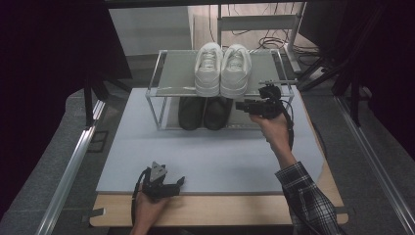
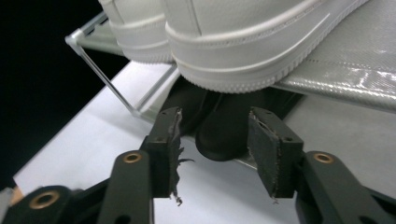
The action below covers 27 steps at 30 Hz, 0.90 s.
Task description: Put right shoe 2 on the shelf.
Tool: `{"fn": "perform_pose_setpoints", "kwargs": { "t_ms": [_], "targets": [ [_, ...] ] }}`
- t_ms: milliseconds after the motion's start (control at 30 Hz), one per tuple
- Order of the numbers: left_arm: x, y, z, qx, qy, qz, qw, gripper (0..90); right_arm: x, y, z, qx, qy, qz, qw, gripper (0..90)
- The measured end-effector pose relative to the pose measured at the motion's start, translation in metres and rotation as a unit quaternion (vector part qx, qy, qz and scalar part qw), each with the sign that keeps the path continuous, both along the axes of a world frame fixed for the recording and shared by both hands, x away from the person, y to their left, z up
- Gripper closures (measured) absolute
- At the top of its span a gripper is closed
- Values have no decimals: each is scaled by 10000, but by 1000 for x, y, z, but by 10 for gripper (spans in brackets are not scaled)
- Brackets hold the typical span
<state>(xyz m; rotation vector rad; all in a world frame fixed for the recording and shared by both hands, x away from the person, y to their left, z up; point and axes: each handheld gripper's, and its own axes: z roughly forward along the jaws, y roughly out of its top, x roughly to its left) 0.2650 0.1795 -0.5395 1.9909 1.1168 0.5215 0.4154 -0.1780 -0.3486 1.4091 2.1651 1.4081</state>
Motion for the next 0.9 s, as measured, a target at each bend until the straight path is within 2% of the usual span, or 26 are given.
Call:
{"fn": "perform_pose_setpoints", "kwargs": {
  "t_ms": [133, 333, 433, 467, 567, 900],
  "targets": [
    [0, 0, 0, -12, -1, 2, 10000, 125, -5, -2, -1, -227, -111, 47, 9997, 483],
    [0, 0, 0, -10, 0, 3, 10000, 125, -12, -6, -4, -315, -228, 95, 9992, 428],
    [0, 0, 0, -9, 0, 2, 10000, 125, -20, -8, -7, -522, -401, 127, 9977, 390],
    [0, 0, 0, -9, 0, 2, 10000, 125, -20, -8, -7, -522, -401, 127, 9977, 390],
    [0, 0, 0, -8, 0, 2, 10000, 125, -28, -9, -13, -695, -507, 161, 9962, 359],
    [0, 0, 0, -14, -4, 6, 10000, 125, -44, -14, -35, -932, -642, 248, 9933, 275]
  ]
}}
